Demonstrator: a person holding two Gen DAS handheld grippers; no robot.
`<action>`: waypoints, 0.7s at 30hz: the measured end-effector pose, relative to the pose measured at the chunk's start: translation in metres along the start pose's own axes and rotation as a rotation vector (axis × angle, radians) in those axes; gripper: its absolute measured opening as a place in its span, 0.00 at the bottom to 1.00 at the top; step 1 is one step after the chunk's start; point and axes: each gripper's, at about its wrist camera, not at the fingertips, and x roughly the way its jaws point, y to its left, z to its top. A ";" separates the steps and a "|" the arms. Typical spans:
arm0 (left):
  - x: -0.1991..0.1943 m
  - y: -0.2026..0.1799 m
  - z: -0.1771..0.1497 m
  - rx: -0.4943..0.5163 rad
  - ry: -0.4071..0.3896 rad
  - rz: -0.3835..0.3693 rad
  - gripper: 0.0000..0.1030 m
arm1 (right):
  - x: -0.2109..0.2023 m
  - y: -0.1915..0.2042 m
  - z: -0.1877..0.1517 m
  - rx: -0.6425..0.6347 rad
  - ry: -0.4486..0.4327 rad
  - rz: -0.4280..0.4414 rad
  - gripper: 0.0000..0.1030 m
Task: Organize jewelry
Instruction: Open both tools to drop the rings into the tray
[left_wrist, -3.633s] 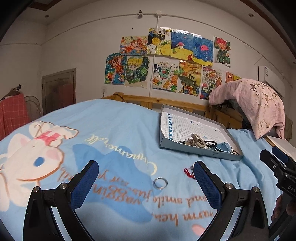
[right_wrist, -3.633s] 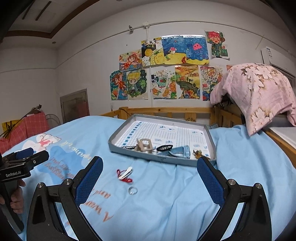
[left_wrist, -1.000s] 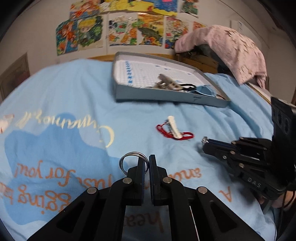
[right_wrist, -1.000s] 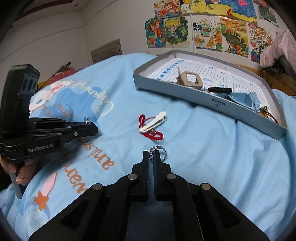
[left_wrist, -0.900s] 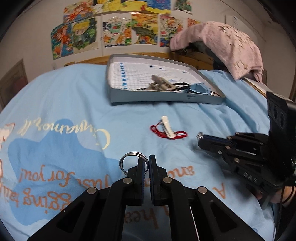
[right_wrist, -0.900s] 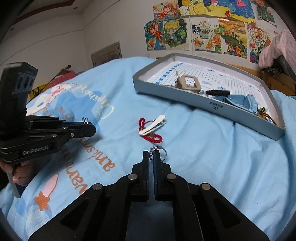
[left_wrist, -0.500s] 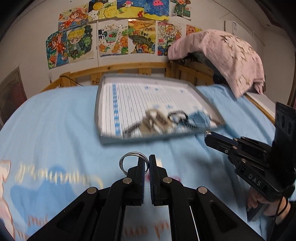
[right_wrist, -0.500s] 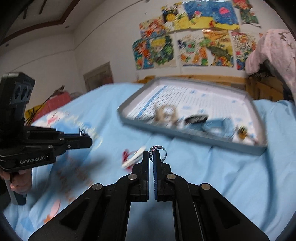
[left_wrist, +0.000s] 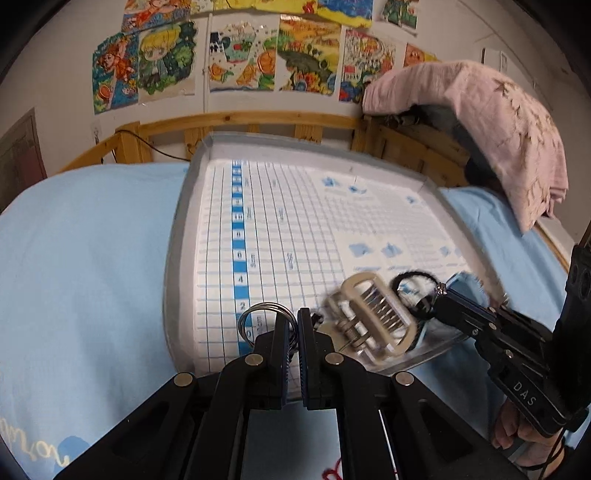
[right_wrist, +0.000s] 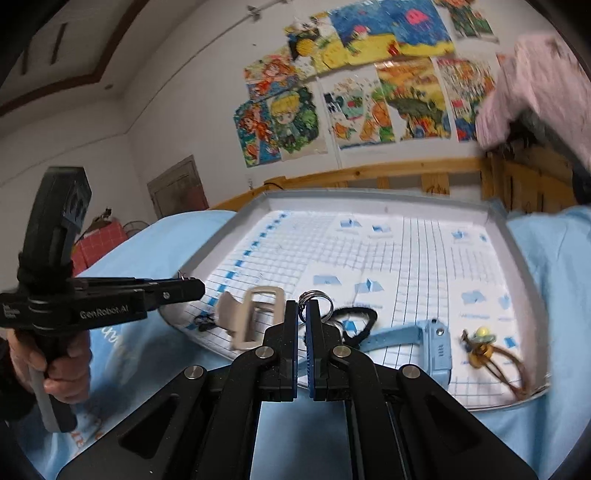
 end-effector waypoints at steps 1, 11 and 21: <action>0.001 0.000 -0.003 0.004 0.009 0.002 0.05 | 0.004 0.000 -0.003 0.001 0.016 -0.006 0.04; -0.019 0.002 -0.013 0.018 0.007 -0.022 0.44 | 0.012 0.002 -0.005 0.005 0.083 -0.018 0.14; -0.064 0.005 -0.030 -0.025 -0.114 0.024 0.84 | -0.014 0.008 -0.003 -0.011 0.055 -0.046 0.36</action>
